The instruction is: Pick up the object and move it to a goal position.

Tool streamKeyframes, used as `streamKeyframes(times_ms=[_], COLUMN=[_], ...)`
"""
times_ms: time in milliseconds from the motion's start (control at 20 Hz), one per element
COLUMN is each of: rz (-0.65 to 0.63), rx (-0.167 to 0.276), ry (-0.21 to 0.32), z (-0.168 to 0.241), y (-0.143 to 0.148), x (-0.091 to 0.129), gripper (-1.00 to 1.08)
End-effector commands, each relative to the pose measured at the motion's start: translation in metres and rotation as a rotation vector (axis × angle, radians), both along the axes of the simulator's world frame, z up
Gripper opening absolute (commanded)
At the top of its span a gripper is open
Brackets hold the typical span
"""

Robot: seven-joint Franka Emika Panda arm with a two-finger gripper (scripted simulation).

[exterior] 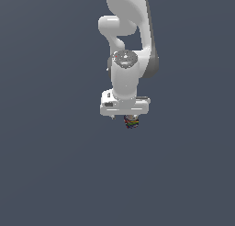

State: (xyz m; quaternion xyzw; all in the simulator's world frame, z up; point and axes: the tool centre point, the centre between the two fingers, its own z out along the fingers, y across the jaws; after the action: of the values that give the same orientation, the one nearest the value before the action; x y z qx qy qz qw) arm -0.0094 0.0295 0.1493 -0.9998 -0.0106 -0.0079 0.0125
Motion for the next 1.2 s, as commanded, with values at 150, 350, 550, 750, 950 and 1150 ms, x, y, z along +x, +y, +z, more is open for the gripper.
streamKeyframes(times_ms=[150,350,550,750,950,1150], rz=[0.109,0.177,0.217,0.231,0.227,0.228], rx=[-0.014,-0.022,-0.026,-0.027,-0.026,-0.026], ry=[0.006,0.010,0.012,0.013,0.013,0.013], z=[-0.021,-0.032,-0.039,-0.041,-0.044,-0.057], y=[0.025,0.039,0.047,0.050,0.049,0.050], x=[-0.026,-0.042,-0.053,-0.057,-0.056,-0.056], gripper=[1.00,1.00,1.00,1.00,1.00,1.00])
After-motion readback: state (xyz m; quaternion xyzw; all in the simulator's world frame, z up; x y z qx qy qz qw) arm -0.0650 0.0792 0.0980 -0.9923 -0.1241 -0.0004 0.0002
